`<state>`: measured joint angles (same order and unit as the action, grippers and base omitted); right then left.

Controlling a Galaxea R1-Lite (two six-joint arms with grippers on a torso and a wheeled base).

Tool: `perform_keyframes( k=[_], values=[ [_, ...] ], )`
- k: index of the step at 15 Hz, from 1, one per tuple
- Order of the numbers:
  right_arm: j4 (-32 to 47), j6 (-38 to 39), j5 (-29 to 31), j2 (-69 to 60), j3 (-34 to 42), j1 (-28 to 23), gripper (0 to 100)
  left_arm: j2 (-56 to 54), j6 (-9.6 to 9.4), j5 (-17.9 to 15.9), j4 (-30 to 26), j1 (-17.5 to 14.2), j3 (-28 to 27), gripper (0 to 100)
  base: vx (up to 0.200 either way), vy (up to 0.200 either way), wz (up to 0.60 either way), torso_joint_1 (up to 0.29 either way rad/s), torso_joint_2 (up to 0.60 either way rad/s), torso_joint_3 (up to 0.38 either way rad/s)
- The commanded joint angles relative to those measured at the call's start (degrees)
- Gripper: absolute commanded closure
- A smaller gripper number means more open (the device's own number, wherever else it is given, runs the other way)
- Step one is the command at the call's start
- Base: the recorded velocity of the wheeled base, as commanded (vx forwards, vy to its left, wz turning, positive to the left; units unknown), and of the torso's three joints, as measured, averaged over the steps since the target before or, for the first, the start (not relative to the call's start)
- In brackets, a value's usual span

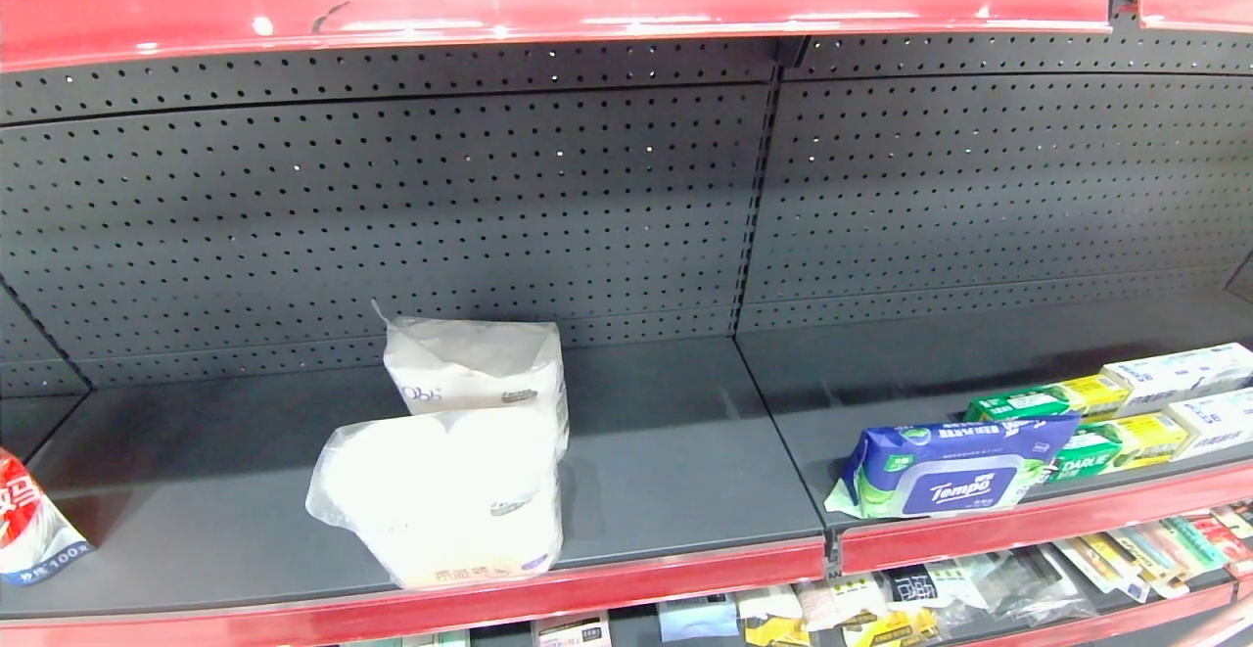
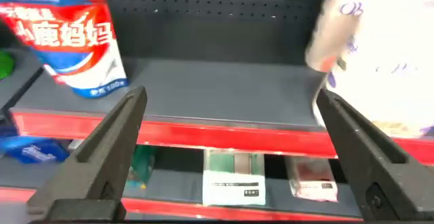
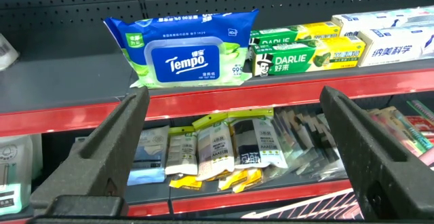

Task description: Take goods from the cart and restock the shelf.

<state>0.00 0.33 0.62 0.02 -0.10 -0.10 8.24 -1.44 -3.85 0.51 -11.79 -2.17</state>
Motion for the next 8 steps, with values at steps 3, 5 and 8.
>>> perform_keyframes(
  k=[3, 5, 8],
  values=[
    [0.0, 0.0, 0.0, 0.0, 0.0, 0.0, 0, -2.4, -5.42, -10.6, 1.5, 0.3, 1.9, 0, 0.000, 0.000, 0.00, 0.000, 0.00, 0.000],
    [0.0, 0.0, 0.0, 0.0, 0.0, 0.0, 0, -2.6, 2.76, 2.2, 2.7, -0.2, 2.1, 0, 0.000, 0.000, 0.00, 0.000, 0.00, 0.000],
    [0.0, -0.2, 0.0, 0.0, 0.0, 0.0, 0, -2.7, -4.36, 3.9, 2.9, -0.2, 2.2, 0, 0.000, 0.000, 0.00, 0.000, 0.00, 0.000]
  ],
)
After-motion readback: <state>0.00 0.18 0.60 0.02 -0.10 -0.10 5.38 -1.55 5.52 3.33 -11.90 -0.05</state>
